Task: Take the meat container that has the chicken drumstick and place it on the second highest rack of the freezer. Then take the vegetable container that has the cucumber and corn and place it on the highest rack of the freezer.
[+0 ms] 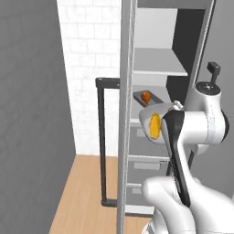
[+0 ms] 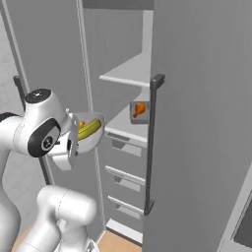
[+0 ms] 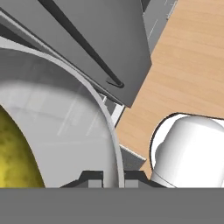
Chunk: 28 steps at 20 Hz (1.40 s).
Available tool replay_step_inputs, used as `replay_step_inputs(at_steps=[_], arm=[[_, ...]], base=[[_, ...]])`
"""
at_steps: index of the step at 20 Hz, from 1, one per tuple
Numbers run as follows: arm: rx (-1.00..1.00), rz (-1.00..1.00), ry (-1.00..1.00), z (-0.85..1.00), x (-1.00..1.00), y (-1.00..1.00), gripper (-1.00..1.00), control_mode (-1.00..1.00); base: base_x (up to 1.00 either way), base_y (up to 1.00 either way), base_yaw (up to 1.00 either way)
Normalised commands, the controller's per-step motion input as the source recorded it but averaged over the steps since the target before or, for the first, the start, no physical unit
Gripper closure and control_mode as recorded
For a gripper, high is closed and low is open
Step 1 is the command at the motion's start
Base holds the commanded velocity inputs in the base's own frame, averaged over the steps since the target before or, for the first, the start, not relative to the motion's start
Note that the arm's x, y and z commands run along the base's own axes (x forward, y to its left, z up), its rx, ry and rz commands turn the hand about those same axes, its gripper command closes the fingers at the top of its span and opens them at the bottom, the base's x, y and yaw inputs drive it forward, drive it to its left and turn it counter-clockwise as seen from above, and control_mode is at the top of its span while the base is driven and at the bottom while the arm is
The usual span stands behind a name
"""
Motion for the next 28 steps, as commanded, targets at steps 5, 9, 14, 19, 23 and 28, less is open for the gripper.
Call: replay_step_inputs(at_steps=[5,9,14,19,23,28], arm=[[0.00,0.00,0.00,0.00,0.00,0.00,1.00,1.00],[0.00,0.00,0.00,0.00,0.00,0.00,1.00,1.00],[0.00,0.00,0.00,0.00,0.00,0.00,1.00,1.00],[0.00,0.00,0.00,0.00,0.00,0.00,1.00,1.00],[0.00,0.00,0.00,0.00,0.00,0.00,1.00,1.00],[0.00,0.00,0.00,0.00,0.00,0.00,1.00,1.00]], base=[[0.56,0.00,0.00],[0.59,0.00,0.00],[0.61,0.06,0.00],[0.66,0.24,0.00],[0.63,0.20,-0.03],[0.44,0.00,-0.05]])
